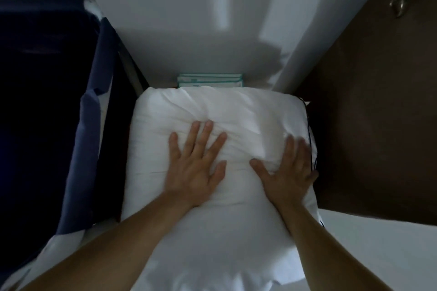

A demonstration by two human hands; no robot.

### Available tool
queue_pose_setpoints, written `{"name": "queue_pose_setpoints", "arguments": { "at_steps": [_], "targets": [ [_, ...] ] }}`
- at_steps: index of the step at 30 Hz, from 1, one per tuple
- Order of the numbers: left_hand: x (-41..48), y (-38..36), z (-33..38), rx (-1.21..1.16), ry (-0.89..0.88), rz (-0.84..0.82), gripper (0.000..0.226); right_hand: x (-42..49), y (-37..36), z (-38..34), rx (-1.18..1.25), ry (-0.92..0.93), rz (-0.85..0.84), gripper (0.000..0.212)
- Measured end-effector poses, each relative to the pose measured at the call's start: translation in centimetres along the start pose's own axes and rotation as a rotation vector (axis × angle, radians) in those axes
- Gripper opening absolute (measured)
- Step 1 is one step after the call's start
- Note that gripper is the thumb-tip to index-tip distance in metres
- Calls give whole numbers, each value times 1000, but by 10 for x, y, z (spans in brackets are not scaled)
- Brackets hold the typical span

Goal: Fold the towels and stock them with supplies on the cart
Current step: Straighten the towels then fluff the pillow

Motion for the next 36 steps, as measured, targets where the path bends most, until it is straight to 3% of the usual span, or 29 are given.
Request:
{"name": "queue_pose_setpoints", "arguments": {
  "at_steps": [3,5,8,10,15,24,30,36],
  "targets": [
    [-9,24,-41,-40,126,18,74,-3,-2,19,122,-268,-75,152],
    [-28,30,-89,-139,380,-4,93,1,-7,33,210,-404,-148,169],
    [-76,12,-141,-682,884,-17,133,1,-19,54,312,-520,-249,180],
    [-94,-5,-149,-886,1035,4,142,1,-29,61,390,-547,-305,181],
    [-101,-32,-159,-1137,1108,59,125,7,-40,60,486,-551,-274,173],
    [-101,-40,-167,-1174,1108,-4,118,13,-34,58,644,-501,-260,159],
    [-116,-4,-157,-1146,1185,-71,120,1,-4,34,713,-469,-249,150],
    [-113,65,-122,-1218,1041,-55,85,-19,43,5,807,-382,-220,118]
  ]
}}
Point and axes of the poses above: each hand's wrist, its own x-axis towards the middle knuckle, its own y-axis out of the back of the hand, z = x × y, the point moved 10 cm from there along x, towards the middle knuckle, and after that the axes turned 4 degrees about z, right-handed, at the moved point
